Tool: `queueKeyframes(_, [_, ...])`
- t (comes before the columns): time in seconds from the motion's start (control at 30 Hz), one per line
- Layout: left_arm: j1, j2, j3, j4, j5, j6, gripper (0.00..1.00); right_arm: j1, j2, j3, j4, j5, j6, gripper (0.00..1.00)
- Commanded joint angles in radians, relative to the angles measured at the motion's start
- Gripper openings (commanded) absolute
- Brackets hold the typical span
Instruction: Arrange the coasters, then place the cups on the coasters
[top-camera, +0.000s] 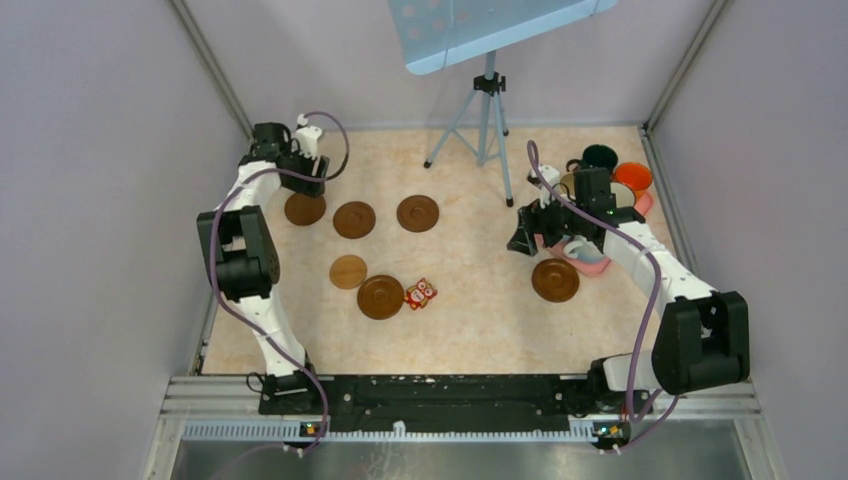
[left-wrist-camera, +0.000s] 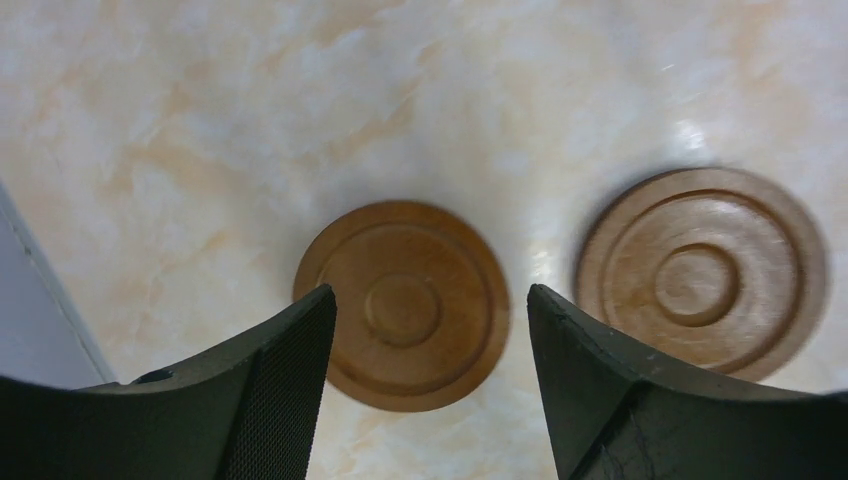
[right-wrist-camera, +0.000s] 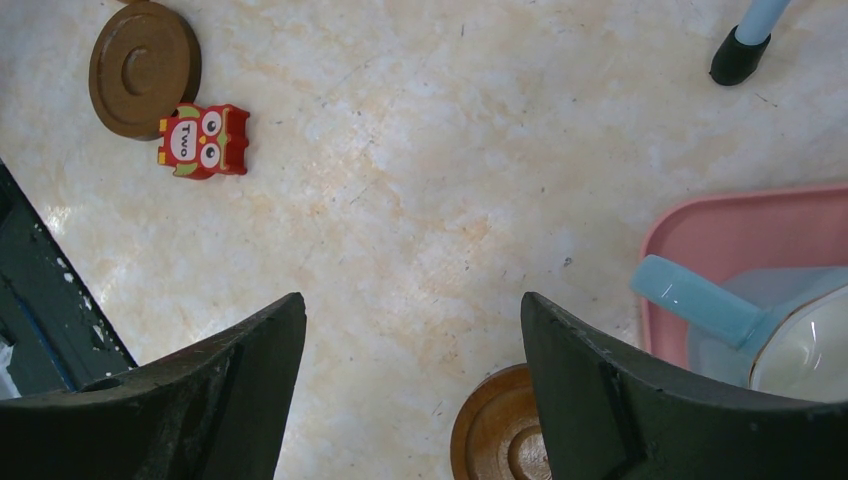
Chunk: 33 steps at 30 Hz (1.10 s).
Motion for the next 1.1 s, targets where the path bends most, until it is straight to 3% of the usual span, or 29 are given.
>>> queueKeyframes(0.0, [0.061,0.067,0.039,-0.004,-0.021,0.008,0.76,-0.006,-0.03,-0.006,0.03,-0.008,-0.016,0.78])
queueKeyframes(0.53, [0.15,0.165,0.041,0.0,-0.075,0.044,0.73,-0.005,-0.018,-0.005,0.02,-0.011,-0.025,0.78])
queueKeyframes(0.87, [0.178,0.09,-0.14,0.016,-0.036,0.07,0.58,-0.006,-0.015,-0.004,0.021,-0.007,-0.026,0.78])
queueKeyframes(1.07, [0.198,0.037,-0.242,0.037,-0.038,0.093,0.56,-0.006,-0.016,-0.009,0.024,-0.005,-0.027,0.78])
